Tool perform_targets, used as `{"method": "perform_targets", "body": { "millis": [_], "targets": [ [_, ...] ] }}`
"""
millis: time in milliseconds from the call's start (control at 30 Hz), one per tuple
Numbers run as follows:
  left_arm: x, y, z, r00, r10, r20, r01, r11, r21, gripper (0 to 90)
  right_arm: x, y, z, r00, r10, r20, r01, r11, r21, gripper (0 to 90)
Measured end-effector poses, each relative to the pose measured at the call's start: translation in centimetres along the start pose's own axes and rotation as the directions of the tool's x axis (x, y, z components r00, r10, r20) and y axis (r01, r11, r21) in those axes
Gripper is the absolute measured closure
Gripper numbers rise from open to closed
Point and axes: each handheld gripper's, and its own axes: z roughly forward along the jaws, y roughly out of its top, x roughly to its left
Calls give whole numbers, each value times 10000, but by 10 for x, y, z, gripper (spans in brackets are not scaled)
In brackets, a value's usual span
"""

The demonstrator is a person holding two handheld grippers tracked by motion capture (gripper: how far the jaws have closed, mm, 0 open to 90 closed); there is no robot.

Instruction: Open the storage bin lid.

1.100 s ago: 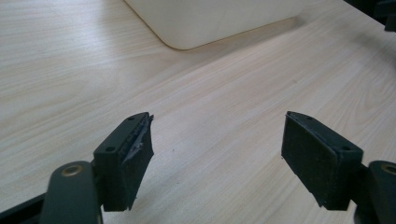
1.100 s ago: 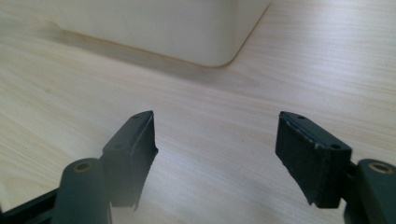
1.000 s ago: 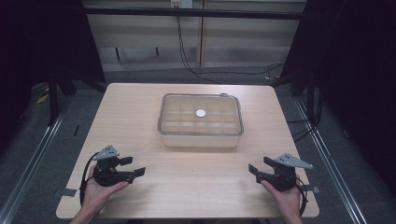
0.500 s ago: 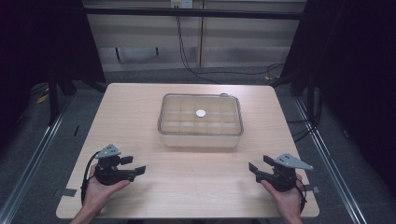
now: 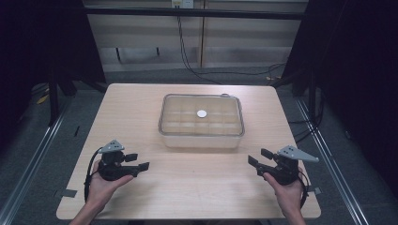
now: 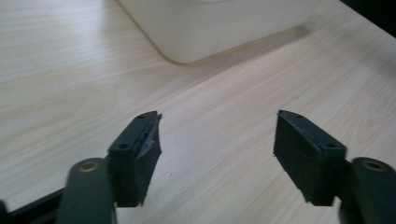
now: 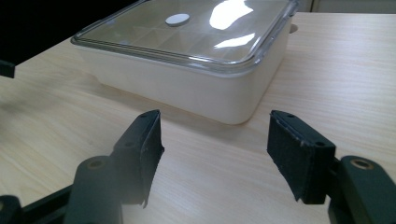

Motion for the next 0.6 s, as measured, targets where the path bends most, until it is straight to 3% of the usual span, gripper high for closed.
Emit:
{"method": "perform_targets", "body": {
  "millis": [33,100,200,300,467,533,600],
  "targets": [
    [-2,2,0,9998,178,-132,-178,9998,-8,354,0,3,1,9999,-66,-94,67,10000,74,357],
    [-5,4,1,9994,354,-6,-354,9994,54,335,-1,8,5,9976,-121,-684,145,9993,352,364],
    [-6,7,3,9990,393,203,-396,9991,137,317,-2,11,9,9956,-110,-930,160,9984,533,373],
    [-3,16,1,9991,344,259,-348,9993,145,314,-3,13,11,9947,-179,-1011,237,9981,566,374],
    [3,33,-4,9993,317,213,-311,9992,-259,301,-4,22,12,9939,-199,-1081,251,9986,474,358],
    [3,36,-5,9991,431,59,-429,9986,-311,275,-5,26,14,9927,-250,-1179,328,9974,647,334],
    [4,39,-4,9992,391,61,-389,9989,-262,257,-5,28,16,9946,-349,-974,430,9957,823,318]
  ]
}}
